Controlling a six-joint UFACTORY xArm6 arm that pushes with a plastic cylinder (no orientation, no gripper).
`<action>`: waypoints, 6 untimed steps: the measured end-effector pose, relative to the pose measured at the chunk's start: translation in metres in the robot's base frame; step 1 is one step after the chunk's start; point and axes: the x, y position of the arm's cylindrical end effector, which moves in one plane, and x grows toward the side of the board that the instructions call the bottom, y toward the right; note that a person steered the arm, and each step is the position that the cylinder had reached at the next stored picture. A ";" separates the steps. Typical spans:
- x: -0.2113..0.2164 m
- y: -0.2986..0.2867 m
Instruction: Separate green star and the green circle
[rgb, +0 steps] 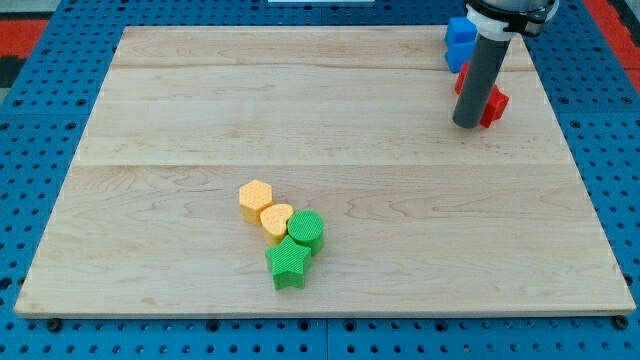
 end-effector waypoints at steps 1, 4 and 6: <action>0.041 -0.003; 0.086 -0.005; 0.086 -0.002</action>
